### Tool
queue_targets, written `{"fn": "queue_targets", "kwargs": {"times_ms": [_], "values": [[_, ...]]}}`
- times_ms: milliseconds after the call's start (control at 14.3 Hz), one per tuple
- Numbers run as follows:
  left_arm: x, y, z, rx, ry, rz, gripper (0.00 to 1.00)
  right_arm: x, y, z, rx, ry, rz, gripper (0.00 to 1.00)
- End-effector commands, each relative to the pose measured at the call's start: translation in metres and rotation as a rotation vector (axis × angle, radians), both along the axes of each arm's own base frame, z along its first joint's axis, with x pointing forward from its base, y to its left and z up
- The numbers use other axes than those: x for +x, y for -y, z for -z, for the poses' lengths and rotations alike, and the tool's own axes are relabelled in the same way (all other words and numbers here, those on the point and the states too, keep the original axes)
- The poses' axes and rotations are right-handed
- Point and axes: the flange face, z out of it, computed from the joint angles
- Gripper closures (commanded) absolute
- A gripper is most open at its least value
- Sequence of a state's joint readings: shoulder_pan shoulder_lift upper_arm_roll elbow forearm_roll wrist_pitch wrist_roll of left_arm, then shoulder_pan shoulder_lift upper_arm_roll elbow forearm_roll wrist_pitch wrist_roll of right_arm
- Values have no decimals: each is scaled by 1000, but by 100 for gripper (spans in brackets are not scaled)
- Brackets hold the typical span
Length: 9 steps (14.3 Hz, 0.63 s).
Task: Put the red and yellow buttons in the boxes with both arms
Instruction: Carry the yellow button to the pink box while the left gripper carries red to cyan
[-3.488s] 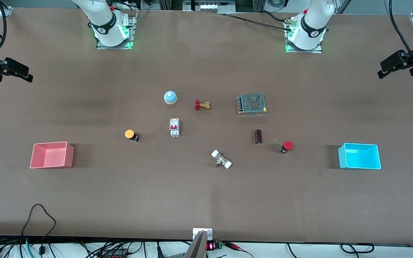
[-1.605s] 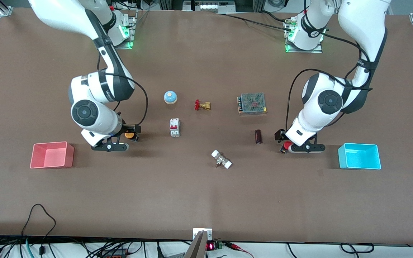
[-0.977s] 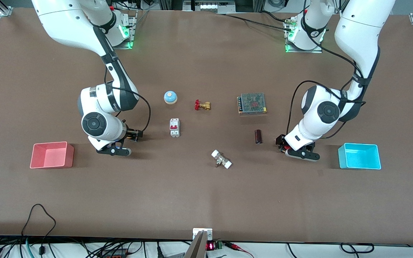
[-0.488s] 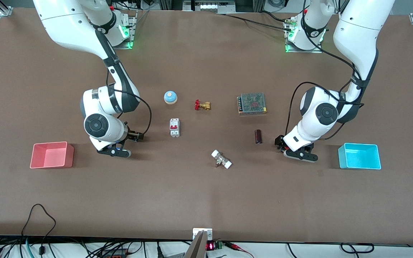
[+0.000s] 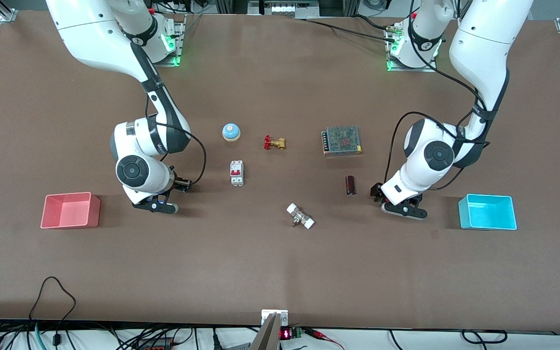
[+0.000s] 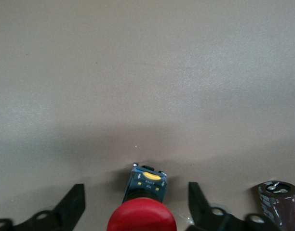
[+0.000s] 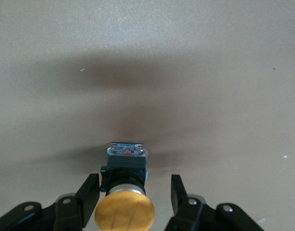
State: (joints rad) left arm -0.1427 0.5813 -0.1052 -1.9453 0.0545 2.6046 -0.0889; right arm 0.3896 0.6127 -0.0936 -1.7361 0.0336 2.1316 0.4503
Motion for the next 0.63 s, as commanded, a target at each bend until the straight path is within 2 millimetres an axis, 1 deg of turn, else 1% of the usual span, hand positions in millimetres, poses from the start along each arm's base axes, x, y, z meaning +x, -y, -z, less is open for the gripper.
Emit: {"fn": "queue_targets", "kwargs": {"times_ms": [0,70,140,209,349,488,558], "values": [[4,3,1,8,4,33,35,3,-2,0,6,3,20,44],[3,3,2,9,1,33,47,3,-2,0,6,3,20,47],[2,3,2,9,-1,31,75,2,-2,0,6,1,18,50],[4,2,0,8,0,26,99,2,-1,0,5,0,18,58],[8,-6,-7,12,-11,11,99,4,-1,-2,8,4,14,62],[22,-18,-25,19,-46,-18,100,5,-1,-3,10,6,7,65],[31,-31,-43,28,-65,-39,99,6,-2,-6,12,10,7,66]]}}
